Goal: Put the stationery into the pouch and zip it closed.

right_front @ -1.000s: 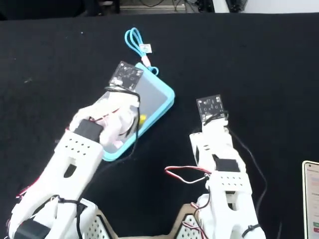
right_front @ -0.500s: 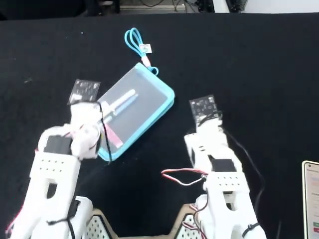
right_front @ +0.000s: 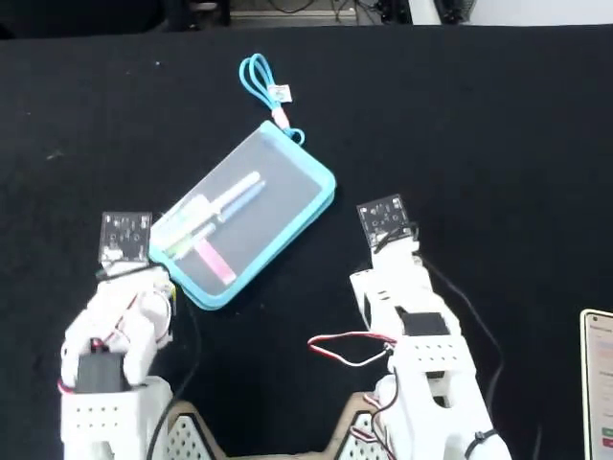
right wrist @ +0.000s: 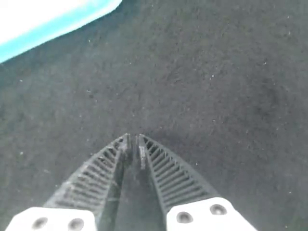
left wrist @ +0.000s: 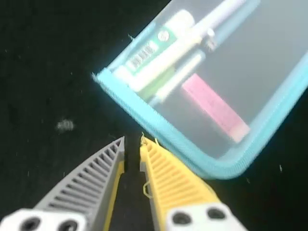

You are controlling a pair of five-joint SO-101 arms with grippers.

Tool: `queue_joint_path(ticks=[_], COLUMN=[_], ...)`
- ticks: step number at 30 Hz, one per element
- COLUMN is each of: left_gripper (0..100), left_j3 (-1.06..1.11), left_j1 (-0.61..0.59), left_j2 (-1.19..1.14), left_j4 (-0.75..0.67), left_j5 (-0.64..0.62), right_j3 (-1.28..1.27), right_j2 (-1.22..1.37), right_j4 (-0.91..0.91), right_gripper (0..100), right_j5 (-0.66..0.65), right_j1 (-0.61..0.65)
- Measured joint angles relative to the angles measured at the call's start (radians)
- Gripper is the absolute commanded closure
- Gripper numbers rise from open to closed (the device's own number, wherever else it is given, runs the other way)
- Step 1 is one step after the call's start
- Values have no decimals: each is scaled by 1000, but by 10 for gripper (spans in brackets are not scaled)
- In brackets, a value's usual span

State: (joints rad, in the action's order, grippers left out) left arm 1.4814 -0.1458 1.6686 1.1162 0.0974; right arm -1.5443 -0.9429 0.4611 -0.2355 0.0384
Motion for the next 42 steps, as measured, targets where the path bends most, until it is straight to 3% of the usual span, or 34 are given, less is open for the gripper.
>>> queue_joint_path(ticks=[3,14,19,24,34,39,42], left_gripper=[932,931,933,933,933,933,933], left_j3=[107,192,193,193,193,193,193], left_j1=[0,2,2,2,2,2,2], left_j2=[138,146,147,147,147,147,147], left_j4=[0,31,120,149,149,149,149], left_j5=[2,0,0,-2,-2,-2,-2], right_j3=[-18,-25,-29,-144,-153,-149,-149], right_j2=[0,-6,-112,-299,-712,-848,-855], right_j4=[0,12,12,23,499,763,827], right_gripper=[987,986,986,986,986,986,986], right_j5=[0,12,115,132,135,135,135], right_j1=[0,-23,-71,-72,-81,-81,-84])
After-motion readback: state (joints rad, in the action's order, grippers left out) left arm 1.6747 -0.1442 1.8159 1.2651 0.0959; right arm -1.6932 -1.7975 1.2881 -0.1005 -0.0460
